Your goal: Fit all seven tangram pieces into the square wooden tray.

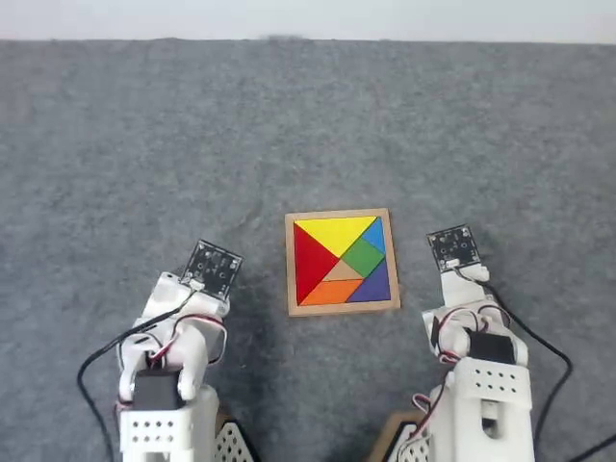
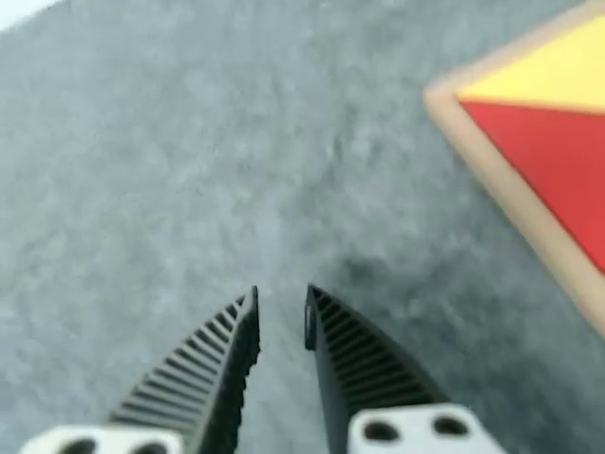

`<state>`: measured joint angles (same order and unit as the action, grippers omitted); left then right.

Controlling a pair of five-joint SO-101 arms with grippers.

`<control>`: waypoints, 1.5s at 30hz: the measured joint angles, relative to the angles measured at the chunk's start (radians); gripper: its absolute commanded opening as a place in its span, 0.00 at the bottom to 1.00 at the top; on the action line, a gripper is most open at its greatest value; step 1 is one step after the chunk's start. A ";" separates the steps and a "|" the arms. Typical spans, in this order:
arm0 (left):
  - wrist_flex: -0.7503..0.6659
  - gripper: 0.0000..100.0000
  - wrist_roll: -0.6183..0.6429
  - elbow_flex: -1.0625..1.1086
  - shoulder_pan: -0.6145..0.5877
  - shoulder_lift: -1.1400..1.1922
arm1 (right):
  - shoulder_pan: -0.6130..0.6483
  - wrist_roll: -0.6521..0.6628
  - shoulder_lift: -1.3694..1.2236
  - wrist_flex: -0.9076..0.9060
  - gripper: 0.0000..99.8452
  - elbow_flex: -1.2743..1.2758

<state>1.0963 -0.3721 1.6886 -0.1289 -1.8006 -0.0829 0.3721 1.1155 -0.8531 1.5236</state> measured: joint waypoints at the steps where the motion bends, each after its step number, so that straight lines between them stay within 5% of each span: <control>1: 0.032 0.08 0.000 0.000 0.000 0.000 | 0.002 -0.002 0.000 0.000 0.01 0.002; 5: 0.157 0.08 -0.002 0.000 0.000 0.000 | 0.005 -0.002 0.000 0.000 0.01 0.029; 18: 0.180 0.08 -0.002 0.002 0.000 0.000 | -0.002 -0.006 0.000 0.029 0.01 0.029; 27: 0.180 0.08 -0.002 0.002 0.000 0.000 | -0.135 -0.201 0.020 0.061 0.01 0.029; 42: 0.180 0.08 -0.002 0.002 0.000 0.000 | -0.138 -0.209 0.689 -0.304 0.01 0.141; 45: 0.180 0.08 -0.002 0.002 0.000 0.000 | -0.129 -0.138 0.658 -0.301 0.01 0.143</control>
<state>1.2758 -0.3736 1.6901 -0.1289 -1.8006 -0.2117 0.2340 1.7737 -1.1538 1.6663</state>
